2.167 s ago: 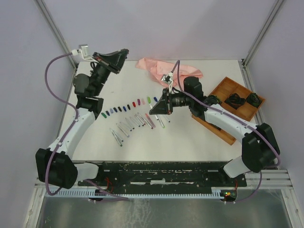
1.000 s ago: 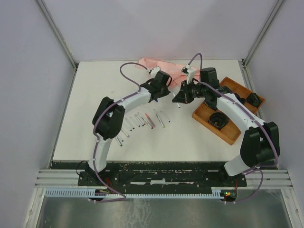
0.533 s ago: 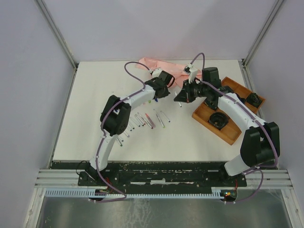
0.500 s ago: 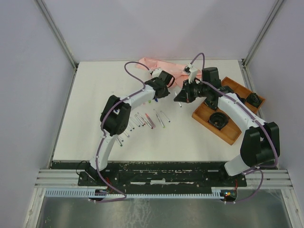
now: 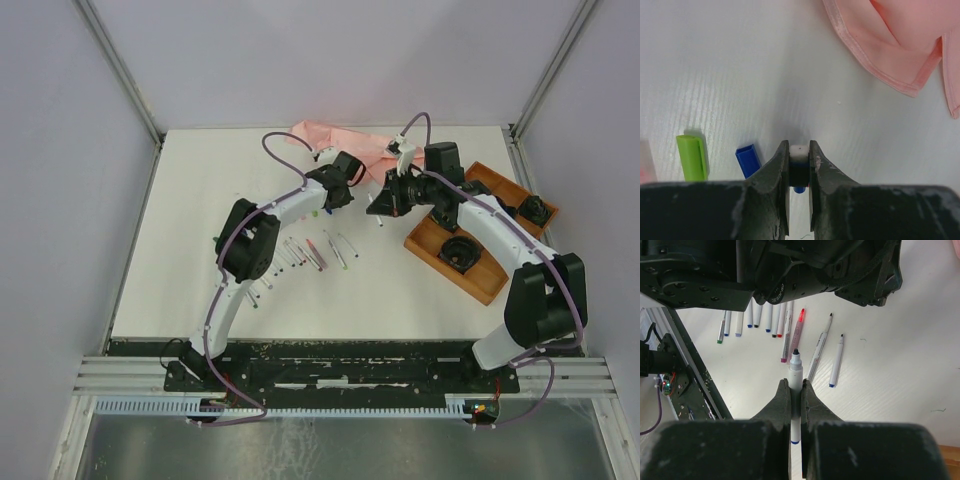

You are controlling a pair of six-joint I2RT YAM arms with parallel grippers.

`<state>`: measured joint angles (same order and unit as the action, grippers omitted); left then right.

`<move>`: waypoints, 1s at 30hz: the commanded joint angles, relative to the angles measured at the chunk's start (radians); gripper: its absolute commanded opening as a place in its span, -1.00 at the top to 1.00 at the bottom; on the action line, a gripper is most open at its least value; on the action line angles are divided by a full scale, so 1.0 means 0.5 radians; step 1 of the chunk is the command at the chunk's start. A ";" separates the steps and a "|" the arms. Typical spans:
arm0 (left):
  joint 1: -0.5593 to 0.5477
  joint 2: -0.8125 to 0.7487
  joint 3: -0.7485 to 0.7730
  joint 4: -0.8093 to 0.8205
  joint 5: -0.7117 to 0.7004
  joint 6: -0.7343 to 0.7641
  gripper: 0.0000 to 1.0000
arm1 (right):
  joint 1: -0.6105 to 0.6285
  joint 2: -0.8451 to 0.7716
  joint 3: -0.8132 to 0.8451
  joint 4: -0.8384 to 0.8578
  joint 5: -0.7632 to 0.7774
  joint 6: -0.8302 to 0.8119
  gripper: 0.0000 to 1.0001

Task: Open the pen caps
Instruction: Place the pen cap at the center of the board.

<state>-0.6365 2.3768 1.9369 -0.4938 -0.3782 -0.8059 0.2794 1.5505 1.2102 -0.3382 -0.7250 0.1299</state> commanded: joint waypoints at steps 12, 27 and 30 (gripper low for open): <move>0.024 -0.008 0.081 -0.018 -0.013 0.035 0.39 | -0.015 0.018 0.104 0.024 -0.004 0.012 0.98; 0.030 -0.449 -0.021 0.003 -0.031 0.128 0.25 | -0.014 0.098 0.102 0.014 -0.009 -0.013 0.97; 0.029 -0.657 -0.220 0.104 -0.073 0.163 0.24 | -0.014 0.110 0.103 0.010 -0.022 -0.015 0.96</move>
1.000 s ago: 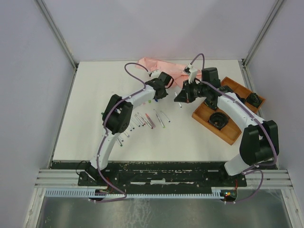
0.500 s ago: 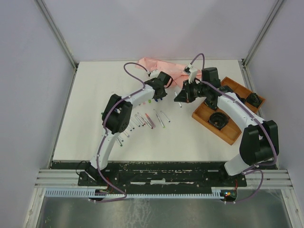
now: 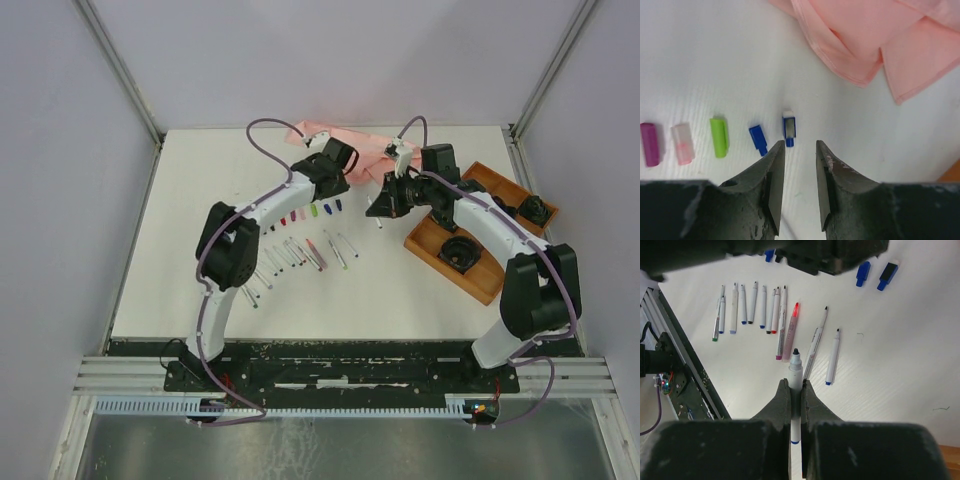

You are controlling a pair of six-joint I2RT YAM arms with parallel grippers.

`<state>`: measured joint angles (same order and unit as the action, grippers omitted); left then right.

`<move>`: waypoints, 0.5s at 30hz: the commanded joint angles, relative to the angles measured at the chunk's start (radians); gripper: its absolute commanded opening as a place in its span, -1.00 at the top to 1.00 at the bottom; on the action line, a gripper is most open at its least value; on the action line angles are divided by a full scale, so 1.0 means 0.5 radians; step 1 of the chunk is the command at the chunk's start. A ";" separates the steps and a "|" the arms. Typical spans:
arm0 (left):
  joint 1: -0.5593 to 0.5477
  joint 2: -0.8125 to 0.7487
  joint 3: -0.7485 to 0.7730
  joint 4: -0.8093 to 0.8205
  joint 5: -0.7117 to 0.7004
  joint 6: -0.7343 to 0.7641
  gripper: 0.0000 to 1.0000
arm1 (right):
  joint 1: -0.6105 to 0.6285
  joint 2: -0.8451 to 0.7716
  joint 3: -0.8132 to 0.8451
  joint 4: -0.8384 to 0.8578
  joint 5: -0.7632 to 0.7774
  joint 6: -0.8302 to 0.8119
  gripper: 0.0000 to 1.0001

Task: Open the pen caps
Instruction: Place the pen cap at the center of the board, then place the pen at the center of the board.

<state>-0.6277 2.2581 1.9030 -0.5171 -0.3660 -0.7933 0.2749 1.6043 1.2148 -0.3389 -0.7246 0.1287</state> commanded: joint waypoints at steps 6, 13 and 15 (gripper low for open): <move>0.012 -0.901 -0.716 0.432 -0.237 0.223 0.23 | -0.007 0.042 0.092 0.006 -0.013 -0.038 0.95; 0.021 -1.632 -1.648 1.038 -0.124 0.432 0.09 | 0.002 0.148 0.107 -0.019 0.028 -0.081 0.94; 0.024 -1.829 -1.886 1.193 -0.085 0.478 -0.05 | 0.006 0.175 0.110 -0.031 0.052 -0.095 0.94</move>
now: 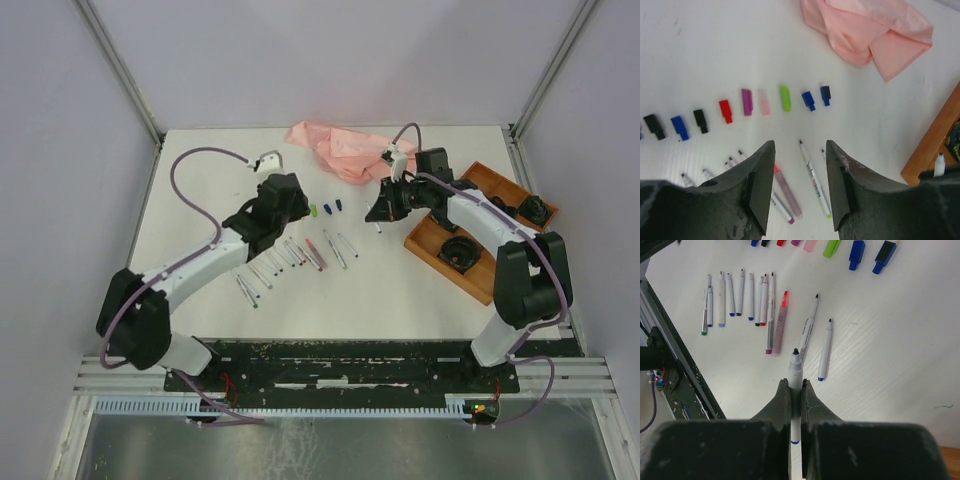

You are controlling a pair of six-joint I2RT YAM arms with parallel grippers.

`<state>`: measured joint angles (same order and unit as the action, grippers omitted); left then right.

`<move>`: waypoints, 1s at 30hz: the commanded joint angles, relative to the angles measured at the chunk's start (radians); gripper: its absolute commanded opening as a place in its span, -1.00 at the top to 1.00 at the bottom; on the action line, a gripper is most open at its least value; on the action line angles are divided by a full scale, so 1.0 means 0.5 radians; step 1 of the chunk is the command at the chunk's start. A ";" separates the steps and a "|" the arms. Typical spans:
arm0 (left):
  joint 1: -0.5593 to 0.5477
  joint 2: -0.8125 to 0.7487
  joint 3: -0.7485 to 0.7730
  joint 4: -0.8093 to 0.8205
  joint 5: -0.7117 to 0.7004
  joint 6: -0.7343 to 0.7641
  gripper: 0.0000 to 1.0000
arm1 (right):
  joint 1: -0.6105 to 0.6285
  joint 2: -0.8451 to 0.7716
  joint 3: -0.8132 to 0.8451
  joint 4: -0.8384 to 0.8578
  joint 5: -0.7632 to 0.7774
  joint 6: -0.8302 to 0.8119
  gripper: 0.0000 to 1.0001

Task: Open the pen caps
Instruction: Place the pen at the center of the board.

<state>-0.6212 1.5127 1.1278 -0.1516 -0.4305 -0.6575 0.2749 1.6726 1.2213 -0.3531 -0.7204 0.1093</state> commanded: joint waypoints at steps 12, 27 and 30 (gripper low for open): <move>0.012 -1.279 -1.279 0.792 0.291 0.259 -0.64 | 0.136 0.329 0.175 -0.067 0.391 -0.165 0.90; 0.012 -1.852 -1.617 0.584 0.221 0.112 -0.64 | 0.312 0.664 0.356 -0.222 0.802 -0.252 0.71; 0.012 -1.884 -1.632 0.564 0.236 0.085 -0.64 | 0.330 0.688 0.370 -0.221 0.837 -0.242 0.66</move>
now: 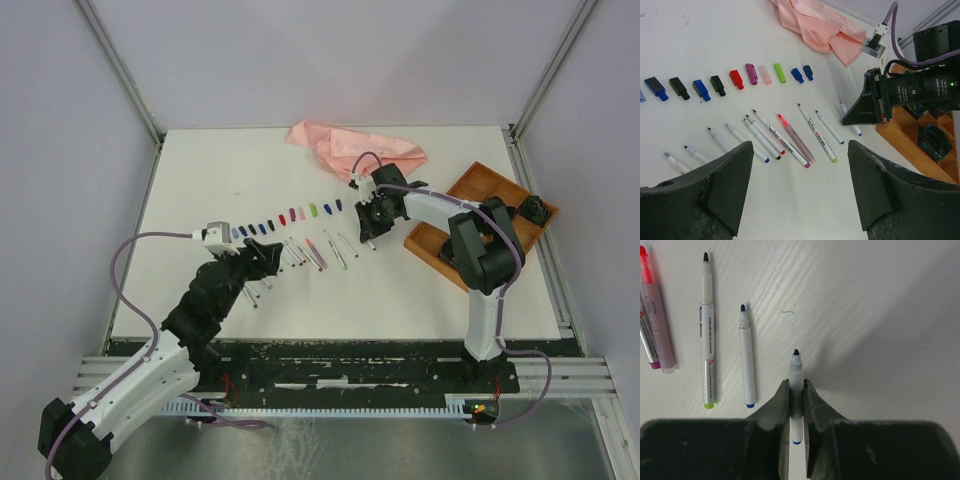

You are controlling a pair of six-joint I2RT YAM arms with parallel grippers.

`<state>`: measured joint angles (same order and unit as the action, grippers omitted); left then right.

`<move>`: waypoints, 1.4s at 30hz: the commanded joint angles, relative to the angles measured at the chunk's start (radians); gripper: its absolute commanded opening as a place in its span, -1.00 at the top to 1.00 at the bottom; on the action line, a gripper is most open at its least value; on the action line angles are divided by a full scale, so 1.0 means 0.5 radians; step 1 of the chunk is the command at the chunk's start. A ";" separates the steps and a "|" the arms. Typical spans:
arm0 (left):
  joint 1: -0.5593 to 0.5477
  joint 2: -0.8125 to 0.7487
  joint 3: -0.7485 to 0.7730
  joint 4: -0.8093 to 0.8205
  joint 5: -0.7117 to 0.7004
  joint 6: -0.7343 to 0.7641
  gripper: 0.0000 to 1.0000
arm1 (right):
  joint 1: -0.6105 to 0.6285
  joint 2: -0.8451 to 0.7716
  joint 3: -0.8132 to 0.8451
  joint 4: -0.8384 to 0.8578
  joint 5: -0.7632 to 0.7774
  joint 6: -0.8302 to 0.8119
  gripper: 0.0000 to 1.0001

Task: Open the pen caps
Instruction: Place the pen at the center of the board, then reset both arms

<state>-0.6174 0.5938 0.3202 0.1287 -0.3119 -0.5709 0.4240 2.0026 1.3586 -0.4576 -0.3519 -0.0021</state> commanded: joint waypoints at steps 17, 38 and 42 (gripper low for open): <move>0.005 -0.068 0.075 -0.068 0.087 -0.066 -0.78 | 0.032 -0.191 0.130 -0.096 0.107 -0.127 0.24; 0.523 0.425 1.193 -0.291 0.808 0.174 -0.99 | -0.362 -1.674 -0.021 0.139 0.375 -0.528 -0.98; 0.524 0.494 1.568 -0.576 0.839 0.273 -0.98 | -0.418 -1.682 0.353 -0.158 0.457 -0.379 -0.98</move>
<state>-0.3592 0.8314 0.9298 -0.0402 0.0463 -0.5213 0.2337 1.1763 1.3754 -0.4881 -0.1989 -0.2768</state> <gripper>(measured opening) 0.991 0.990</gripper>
